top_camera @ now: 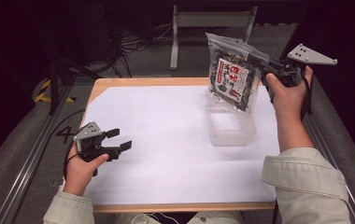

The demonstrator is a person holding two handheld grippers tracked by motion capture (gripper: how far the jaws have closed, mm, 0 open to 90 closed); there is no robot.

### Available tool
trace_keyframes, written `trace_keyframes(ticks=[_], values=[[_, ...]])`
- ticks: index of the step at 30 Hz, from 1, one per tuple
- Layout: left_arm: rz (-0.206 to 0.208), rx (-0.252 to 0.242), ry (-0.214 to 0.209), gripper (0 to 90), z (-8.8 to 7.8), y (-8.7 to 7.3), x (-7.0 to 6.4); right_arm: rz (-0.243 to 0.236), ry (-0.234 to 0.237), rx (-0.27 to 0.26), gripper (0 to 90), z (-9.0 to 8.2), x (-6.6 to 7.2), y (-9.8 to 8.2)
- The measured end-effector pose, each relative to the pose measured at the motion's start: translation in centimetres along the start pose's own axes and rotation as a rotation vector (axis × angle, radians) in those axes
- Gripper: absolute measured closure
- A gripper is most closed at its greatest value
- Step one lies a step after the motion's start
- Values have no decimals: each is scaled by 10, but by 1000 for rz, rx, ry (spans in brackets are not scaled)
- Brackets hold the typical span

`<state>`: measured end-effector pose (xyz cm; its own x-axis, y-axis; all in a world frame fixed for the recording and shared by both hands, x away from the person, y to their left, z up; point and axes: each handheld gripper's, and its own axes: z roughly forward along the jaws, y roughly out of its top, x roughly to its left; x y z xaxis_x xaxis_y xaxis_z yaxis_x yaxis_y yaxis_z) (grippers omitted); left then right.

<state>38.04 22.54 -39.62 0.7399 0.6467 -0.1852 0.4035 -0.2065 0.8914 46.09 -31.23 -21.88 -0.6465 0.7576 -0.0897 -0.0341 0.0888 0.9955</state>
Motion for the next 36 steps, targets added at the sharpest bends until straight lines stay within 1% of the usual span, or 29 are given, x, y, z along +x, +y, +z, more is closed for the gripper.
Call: trace_keyframes(ticks=[2,6,11,13,14,15,17,20,25,29,32,33,36], values=[[-1,1,-1,237,0,0,0,-10,-16,-2,880,-1,-2,0],[6,2,2,236,0,0,0,-10,-29,0,880,-3,-5,0],[-7,8,-3,238,0,0,0,-26,-46,3,880,-1,-6,-1],[-8,8,-4,238,0,0,0,-27,-54,-6,880,-2,-7,-1],[-16,10,-5,238,1,0,-1,-32,-57,-11,880,-2,-7,0],[-14,9,-2,238,1,0,-1,-39,-62,-12,880,-2,-7,0],[-7,7,-2,238,0,0,0,-42,-60,-8,879,-1,-7,0],[-10,0,-6,238,-1,0,-1,-55,-70,6,879,3,-8,-2],[-12,1,-5,238,-2,0,0,-65,-66,10,878,4,-6,-7],[-14,7,-4,238,-2,0,0,-67,-48,14,878,3,-4,-13],[-15,5,-7,238,-1,0,0,-59,-48,19,877,2,-4,-22],[-20,5,-7,238,-1,0,0,-59,-48,19,877,2,-4,-22],[-14,7,-10,238,0,0,1,-46,-54,20,877,2,-6,-28]])
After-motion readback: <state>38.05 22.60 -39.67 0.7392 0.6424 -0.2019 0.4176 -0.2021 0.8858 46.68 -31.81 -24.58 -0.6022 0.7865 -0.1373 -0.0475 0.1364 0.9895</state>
